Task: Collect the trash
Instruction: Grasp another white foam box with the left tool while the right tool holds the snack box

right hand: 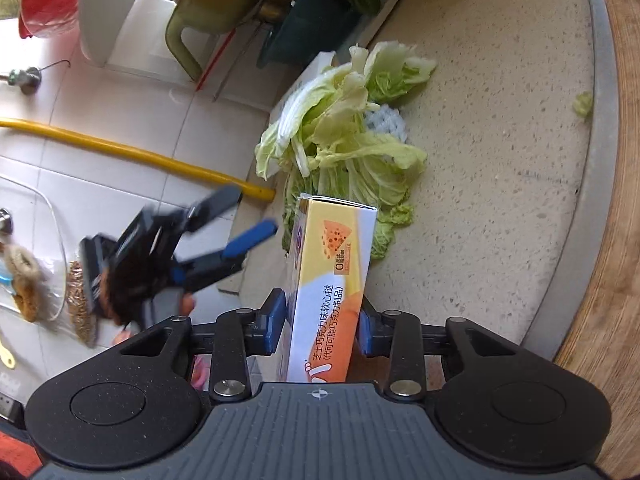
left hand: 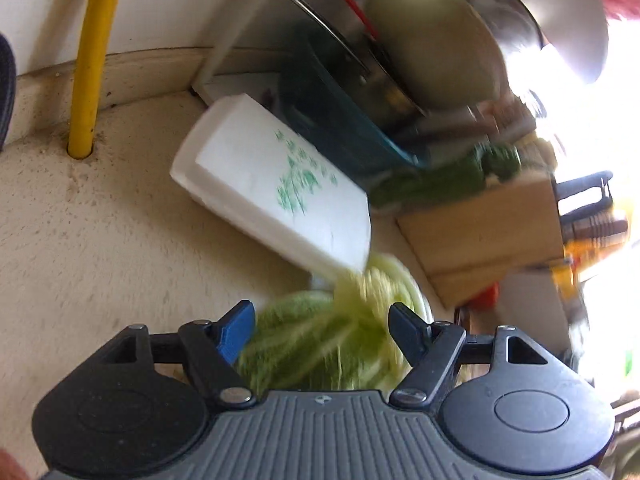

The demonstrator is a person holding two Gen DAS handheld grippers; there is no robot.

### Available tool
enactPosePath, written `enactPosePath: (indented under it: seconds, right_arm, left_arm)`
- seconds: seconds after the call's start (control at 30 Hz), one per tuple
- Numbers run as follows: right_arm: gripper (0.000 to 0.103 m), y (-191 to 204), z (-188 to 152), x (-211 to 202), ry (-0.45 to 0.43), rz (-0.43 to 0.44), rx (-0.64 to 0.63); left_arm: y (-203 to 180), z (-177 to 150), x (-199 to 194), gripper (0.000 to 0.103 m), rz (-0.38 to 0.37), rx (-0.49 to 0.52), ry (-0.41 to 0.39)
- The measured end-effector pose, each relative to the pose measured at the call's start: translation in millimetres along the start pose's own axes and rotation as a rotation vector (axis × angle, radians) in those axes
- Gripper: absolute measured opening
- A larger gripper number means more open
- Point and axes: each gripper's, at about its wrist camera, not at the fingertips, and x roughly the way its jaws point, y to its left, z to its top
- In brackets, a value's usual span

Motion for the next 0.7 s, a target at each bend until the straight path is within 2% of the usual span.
enactPosePath:
  seconds: [0.13, 0.27, 0.37, 0.47, 0.7]
  right_arm:
    - [0.045, -3.1, -2.4, 2.9, -0.006, -0.002, 0.02]
    - [0.049, -0.2, -4.5, 9.6, -0.012, -0.023, -0.001]
    - [0.05, 2.0, -4.0, 15.8, -0.01, -0.03, 0.001]
    - [0.049, 1.4, -4.8, 16.4, -0.019, -0.025, 0.017]
    - [0.049, 5.1, -11.3, 19.5, -0.027, -0.03, 0.015]
  left_arm:
    - [9.4, 19.7, 4.0, 0.068, -0.036, -0.087, -0.095]
    - [23.7, 30.0, 30.2, 0.069, -0.058, -0.207, -0.089]
    - [30.9, 33.3, 41.9, 0.068, -0.065, -0.267, -0.135]
    - [32.9, 31.1, 48.0, 0.068, -0.082, -0.27, -0.122]
    - [22.4, 40.8, 64.4, 0.068, -0.075, -0.258, -0.149]
